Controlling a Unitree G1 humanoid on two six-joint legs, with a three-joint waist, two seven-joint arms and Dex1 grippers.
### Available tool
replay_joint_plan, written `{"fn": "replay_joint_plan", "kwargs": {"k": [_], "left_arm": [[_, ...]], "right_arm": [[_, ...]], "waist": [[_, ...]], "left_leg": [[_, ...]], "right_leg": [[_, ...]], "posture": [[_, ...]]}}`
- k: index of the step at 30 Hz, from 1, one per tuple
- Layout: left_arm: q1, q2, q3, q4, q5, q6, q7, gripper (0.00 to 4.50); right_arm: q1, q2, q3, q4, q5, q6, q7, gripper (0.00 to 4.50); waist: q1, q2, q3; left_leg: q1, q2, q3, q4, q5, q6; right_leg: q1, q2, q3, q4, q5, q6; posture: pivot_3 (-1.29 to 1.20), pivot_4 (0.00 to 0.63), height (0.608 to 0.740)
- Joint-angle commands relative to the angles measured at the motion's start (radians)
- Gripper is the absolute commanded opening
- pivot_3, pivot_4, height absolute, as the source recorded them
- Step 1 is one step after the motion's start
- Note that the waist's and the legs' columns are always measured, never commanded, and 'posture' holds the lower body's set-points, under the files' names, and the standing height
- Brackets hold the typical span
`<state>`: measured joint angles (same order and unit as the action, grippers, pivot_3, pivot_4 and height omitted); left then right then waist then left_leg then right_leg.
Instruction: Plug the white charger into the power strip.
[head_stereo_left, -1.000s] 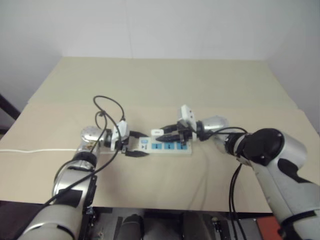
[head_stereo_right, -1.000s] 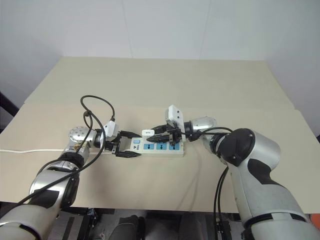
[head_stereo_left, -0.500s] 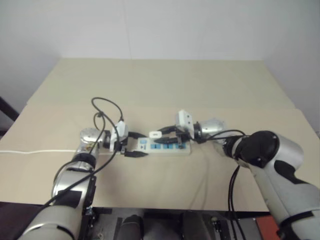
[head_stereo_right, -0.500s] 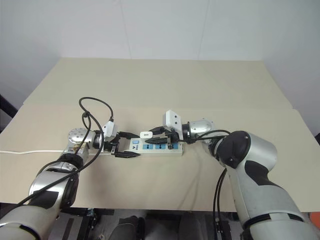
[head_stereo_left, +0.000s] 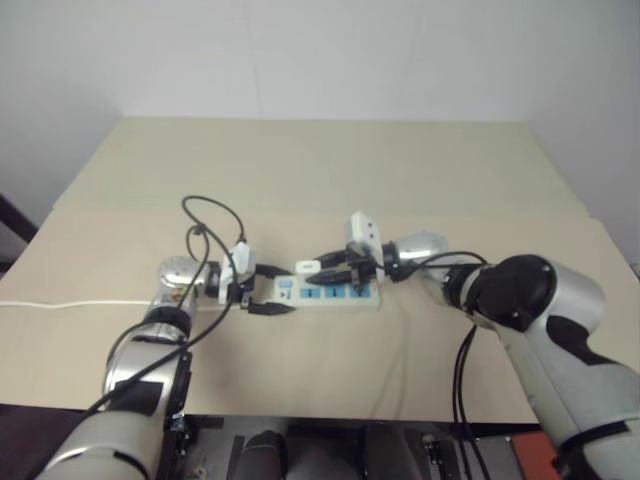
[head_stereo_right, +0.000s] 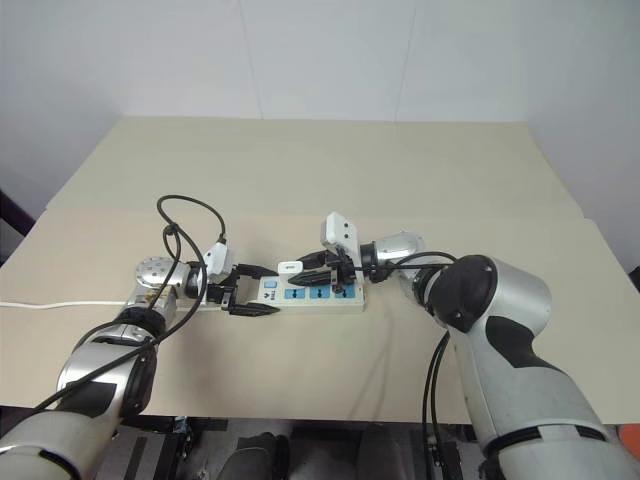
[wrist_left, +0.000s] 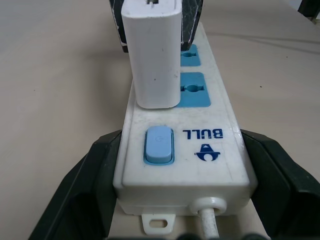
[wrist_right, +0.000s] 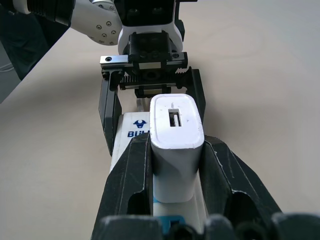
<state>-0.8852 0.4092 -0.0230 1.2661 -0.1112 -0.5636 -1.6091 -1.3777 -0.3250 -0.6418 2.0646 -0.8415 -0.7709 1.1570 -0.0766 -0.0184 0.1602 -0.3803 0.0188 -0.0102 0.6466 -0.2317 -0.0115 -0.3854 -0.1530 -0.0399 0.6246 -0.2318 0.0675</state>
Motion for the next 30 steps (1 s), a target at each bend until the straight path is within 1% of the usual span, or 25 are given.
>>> {"fn": "replay_joint_plan", "kwargs": {"k": [1, 6, 13, 17, 22, 24, 26, 27, 29, 30], "left_arm": [[0.009, -0.019, -0.009, -0.012, 0.016, -0.011, -0.005, 3.27], [0.013, -0.017, -0.007, -0.013, 0.018, -0.010, -0.005, 3.27], [0.012, -0.017, -0.009, -0.013, 0.021, -0.009, -0.005, 3.27], [0.014, -0.017, -0.010, -0.015, 0.022, -0.009, -0.005, 3.27], [0.015, -0.015, -0.013, -0.017, 0.023, -0.012, -0.005, 3.27], [0.015, -0.016, -0.016, -0.018, 0.024, -0.014, -0.005, 3.27], [0.015, -0.018, -0.017, -0.019, 0.024, -0.015, -0.005, 3.27], [0.015, -0.019, -0.017, -0.019, 0.024, -0.016, -0.005, 3.27], [0.016, -0.020, -0.017, -0.019, 0.026, -0.017, -0.005, 3.27], [0.015, -0.020, -0.017, -0.019, 0.026, -0.016, -0.005, 3.27]], "right_arm": [[0.036, 0.022, 0.018, 0.030, -0.008, -0.019, -0.011, 1.10], [0.067, 0.031, 0.031, 0.030, -0.001, -0.027, -0.029, 1.10], [0.081, 0.039, 0.053, 0.030, 0.018, -0.037, -0.034, 1.10], [0.084, 0.041, 0.048, 0.030, 0.021, -0.047, -0.020, 1.10], [0.081, 0.039, 0.049, 0.030, 0.017, -0.078, -0.018, 1.10], [0.073, 0.037, 0.041, 0.030, 0.022, -0.077, 0.008, 1.10], [0.065, 0.035, 0.030, 0.030, 0.027, -0.085, 0.028, 1.81], [0.063, 0.034, 0.026, 0.030, 0.029, -0.089, 0.031, 2.05], [0.058, 0.032, 0.023, 0.030, 0.035, -0.099, 0.031, 2.71], [0.056, 0.030, 0.023, 0.030, 0.036, -0.106, 0.035, 2.95]], "waist": [[0.000, 0.000, 0.000], [-0.001, 0.000, 0.000], [-0.008, -0.001, -0.001], [-0.010, -0.001, -0.001], [-0.010, -0.001, -0.001], [-0.010, -0.001, -0.001], [-0.009, -0.001, -0.001], [-0.008, -0.001, -0.001], [-0.008, -0.001, 0.000], [-0.007, -0.001, 0.000]], "left_leg": [[0.000, 0.000, 0.000, 0.000, 0.000, 0.000], [0.000, 0.000, 0.000, 0.000, 0.000, 0.000], [0.006, 0.000, 0.000, -0.002, 0.000, 0.000], [0.011, 0.000, 0.000, -0.003, 0.000, 0.000], [0.011, 0.000, 0.000, -0.003, 0.000, 0.000], [0.011, 0.000, 0.000, -0.003, 0.000, 0.000], [0.011, 0.000, 0.000, -0.003, 0.000, 0.000], [0.011, 0.000, 0.000, -0.003, 0.000, 0.000], [0.010, 0.000, -0.001, -0.004, 0.000, 0.000], [0.010, 0.000, -0.001, -0.004, 0.000, 0.000]], "right_leg": [[0.000, 0.000, 0.000, 0.000, 0.000, 0.000], [0.000, 0.000, 0.000, 0.000, 0.000, 0.000], [0.006, 0.000, 0.000, -0.001, 0.000, 0.000], [0.012, 0.000, 0.000, -0.003, 0.000, 0.000], [0.012, 0.000, 0.000, -0.004, 0.000, 0.000], [0.012, 0.000, 0.000, -0.004, 0.000, 0.000], [0.012, 0.000, 0.000, -0.004, 0.000, 0.000], [0.012, 0.000, -0.001, -0.005, 0.000, 0.000], [0.012, 0.000, -0.001, -0.006, 0.000, 0.000], [0.012, 0.000, -0.001, -0.007, 0.000, 0.000]], "posture": [[0.00, 0.150, 0.740], [0.00, 0.150, 0.740], [0.00, 0.150, 0.740], [0.00, 0.150, 0.740], [0.00, 0.150, 0.740], [0.00, 0.150, 0.740], [0.00, 0.150, 0.740], [0.00, 0.150, 0.740], [0.00, 0.150, 0.740], [0.00, 0.150, 0.740]]}}
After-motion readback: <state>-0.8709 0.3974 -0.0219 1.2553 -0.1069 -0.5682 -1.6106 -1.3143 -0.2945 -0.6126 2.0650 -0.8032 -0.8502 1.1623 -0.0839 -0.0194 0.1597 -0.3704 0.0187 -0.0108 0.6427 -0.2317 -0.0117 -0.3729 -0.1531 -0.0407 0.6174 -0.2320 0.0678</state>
